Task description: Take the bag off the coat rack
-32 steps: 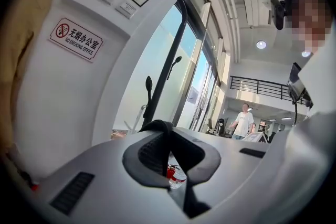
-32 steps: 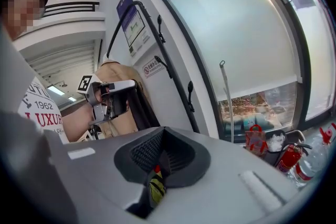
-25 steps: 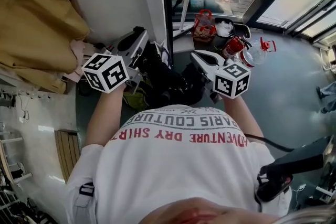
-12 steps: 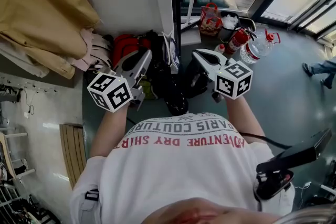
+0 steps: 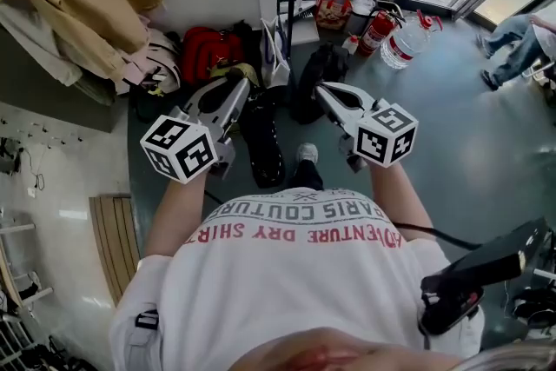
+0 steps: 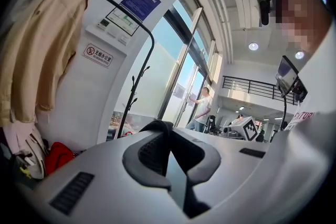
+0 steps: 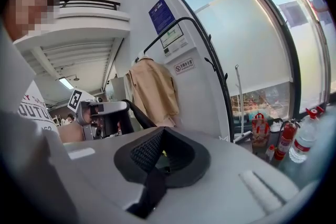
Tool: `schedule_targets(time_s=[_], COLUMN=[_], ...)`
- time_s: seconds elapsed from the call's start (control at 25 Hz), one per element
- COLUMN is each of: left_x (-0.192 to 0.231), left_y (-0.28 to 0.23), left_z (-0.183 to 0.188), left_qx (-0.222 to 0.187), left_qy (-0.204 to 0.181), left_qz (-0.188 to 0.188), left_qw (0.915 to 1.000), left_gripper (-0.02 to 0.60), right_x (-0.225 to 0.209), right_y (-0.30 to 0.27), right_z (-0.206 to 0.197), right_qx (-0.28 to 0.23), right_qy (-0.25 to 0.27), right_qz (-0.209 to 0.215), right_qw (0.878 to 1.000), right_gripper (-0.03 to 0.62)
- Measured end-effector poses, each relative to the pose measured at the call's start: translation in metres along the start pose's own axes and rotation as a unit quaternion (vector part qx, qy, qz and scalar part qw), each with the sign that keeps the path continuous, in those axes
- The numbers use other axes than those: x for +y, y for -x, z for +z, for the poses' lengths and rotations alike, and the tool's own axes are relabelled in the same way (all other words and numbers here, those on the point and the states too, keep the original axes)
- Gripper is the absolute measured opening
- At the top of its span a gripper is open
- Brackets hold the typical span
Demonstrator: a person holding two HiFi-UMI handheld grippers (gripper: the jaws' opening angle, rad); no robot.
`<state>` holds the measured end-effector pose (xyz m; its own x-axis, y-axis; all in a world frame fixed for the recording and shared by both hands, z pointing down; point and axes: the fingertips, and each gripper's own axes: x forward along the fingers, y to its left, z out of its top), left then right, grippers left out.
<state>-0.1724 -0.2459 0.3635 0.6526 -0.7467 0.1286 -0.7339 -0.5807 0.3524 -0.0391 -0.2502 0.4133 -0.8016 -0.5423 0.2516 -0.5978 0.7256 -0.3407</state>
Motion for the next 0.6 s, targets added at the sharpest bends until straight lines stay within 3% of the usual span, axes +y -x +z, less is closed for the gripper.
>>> schedule_targets(time_s=[0.36,0.6], left_x=[-0.077,-0.153], left_y=[0.094,0.14], left_z=[-0.025,-0.072], left_qx=[-0.006,-0.004], left_qy=[-0.008,-0.023], left_qz=[-0.012,-0.008], left_qw=[0.9999,0.9997], left_gripper=[0.015,0.015], right_x=[0.086,0.135], right_y=[0.072,0.134], right_z=[-0.025,-0.066], right_qx=[-0.015,-0.014], right_qy=[0.012,0.027], right_qz=[-0.007,0.01], right_qw=[1.0,0.999], right_gripper=[0.002,0.002])
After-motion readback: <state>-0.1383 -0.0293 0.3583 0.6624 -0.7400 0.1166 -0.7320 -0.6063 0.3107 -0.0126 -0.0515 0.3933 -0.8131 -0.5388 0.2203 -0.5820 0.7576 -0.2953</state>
